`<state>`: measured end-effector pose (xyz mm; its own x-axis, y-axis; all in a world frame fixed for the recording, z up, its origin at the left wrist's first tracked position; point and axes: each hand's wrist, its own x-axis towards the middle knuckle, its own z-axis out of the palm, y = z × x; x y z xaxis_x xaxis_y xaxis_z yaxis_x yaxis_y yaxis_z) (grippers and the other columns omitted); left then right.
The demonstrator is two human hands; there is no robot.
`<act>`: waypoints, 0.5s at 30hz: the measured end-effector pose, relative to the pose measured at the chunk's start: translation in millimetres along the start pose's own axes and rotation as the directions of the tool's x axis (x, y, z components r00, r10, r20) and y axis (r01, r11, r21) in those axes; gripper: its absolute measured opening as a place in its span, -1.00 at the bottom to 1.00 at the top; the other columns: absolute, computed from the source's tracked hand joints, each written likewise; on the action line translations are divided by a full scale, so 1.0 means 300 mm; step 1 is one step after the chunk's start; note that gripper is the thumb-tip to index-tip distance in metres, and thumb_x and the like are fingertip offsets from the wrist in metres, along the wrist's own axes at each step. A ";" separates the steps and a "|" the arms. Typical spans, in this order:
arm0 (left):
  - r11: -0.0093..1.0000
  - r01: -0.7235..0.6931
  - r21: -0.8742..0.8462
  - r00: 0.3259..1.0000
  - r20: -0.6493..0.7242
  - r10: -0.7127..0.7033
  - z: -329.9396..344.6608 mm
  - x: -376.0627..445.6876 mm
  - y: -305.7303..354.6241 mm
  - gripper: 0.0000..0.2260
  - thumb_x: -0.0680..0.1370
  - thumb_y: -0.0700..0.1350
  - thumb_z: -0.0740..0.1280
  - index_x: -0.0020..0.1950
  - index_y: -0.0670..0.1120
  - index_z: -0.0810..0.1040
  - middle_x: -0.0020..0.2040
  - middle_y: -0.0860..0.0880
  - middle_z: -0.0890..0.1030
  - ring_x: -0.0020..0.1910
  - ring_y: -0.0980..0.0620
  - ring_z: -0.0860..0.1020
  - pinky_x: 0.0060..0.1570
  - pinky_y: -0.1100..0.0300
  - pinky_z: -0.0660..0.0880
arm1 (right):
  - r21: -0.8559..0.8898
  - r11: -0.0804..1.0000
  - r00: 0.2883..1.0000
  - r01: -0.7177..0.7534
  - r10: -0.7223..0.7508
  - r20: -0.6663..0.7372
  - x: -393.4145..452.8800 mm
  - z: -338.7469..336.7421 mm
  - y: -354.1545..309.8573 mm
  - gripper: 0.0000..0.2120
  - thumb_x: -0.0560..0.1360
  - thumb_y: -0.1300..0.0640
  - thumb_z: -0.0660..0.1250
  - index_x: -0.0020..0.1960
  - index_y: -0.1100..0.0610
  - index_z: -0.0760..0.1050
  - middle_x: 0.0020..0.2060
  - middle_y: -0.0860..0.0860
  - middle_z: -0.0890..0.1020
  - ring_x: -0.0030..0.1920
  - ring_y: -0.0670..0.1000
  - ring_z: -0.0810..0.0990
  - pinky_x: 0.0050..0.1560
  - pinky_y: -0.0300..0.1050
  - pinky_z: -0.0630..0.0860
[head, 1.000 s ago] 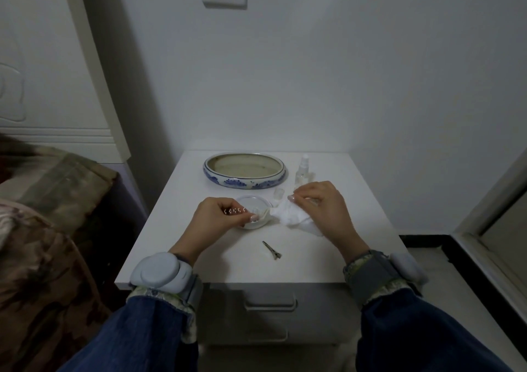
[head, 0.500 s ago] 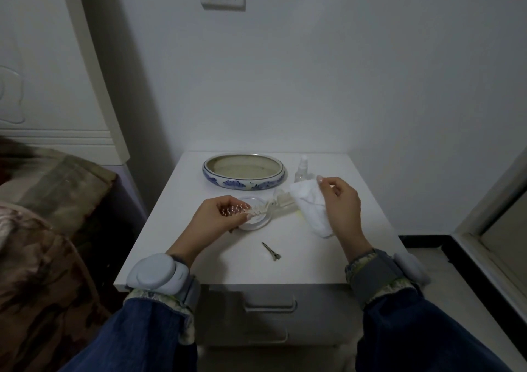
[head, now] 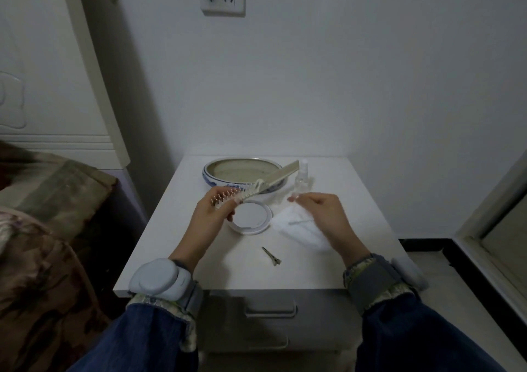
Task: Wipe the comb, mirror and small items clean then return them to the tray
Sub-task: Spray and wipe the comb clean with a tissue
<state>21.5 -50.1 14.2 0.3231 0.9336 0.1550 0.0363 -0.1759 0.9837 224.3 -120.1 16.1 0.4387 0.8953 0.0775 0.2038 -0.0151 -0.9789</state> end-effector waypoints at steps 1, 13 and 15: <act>1.000 0.018 -0.019 1.000 0.017 -0.018 0.007 0.000 -0.003 -0.93 0.57 -0.24 0.25 -0.03 -0.11 0.50 -0.18 -0.15 0.52 -0.28 0.04 0.43 -0.22 0.19 0.41 | -0.006 1.000 0.998 0.002 -0.001 0.062 -0.003 0.010 0.000 -0.86 0.50 0.21 0.32 -0.06 0.19 0.65 -0.20 -0.07 0.67 -0.22 -0.29 0.58 -0.17 -0.51 0.43; 0.976 -0.170 -0.134 0.933 -0.342 0.115 -0.015 0.017 0.000 -0.96 0.55 -0.22 0.30 -0.09 -0.10 0.53 -0.26 -0.07 0.58 -0.38 0.16 0.51 -0.28 0.31 0.50 | 0.066 0.998 0.998 0.011 -0.015 0.059 0.002 0.032 0.005 -0.95 0.41 0.24 0.42 -0.21 0.23 0.62 -0.33 0.02 0.63 -0.33 -0.22 0.55 -0.25 -0.44 0.43; 0.965 -0.150 -0.214 0.932 -0.356 0.066 -0.018 0.020 0.004 -0.97 0.55 -0.22 0.30 -0.06 -0.14 0.53 -0.24 -0.09 0.59 -0.36 0.16 0.53 -0.26 0.32 0.52 | 0.049 0.999 1.000 0.010 -0.011 0.025 0.005 0.024 0.009 -0.92 0.40 0.24 0.43 -0.23 0.26 0.60 -0.34 0.07 0.62 -0.34 -0.18 0.53 -0.26 -0.43 0.42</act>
<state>18.4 -43.0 16.8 -0.0326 0.9697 0.2421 -0.2161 -0.2433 0.9456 219.3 -115.7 12.2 0.4144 0.9062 0.0838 0.1654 0.0155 -0.9861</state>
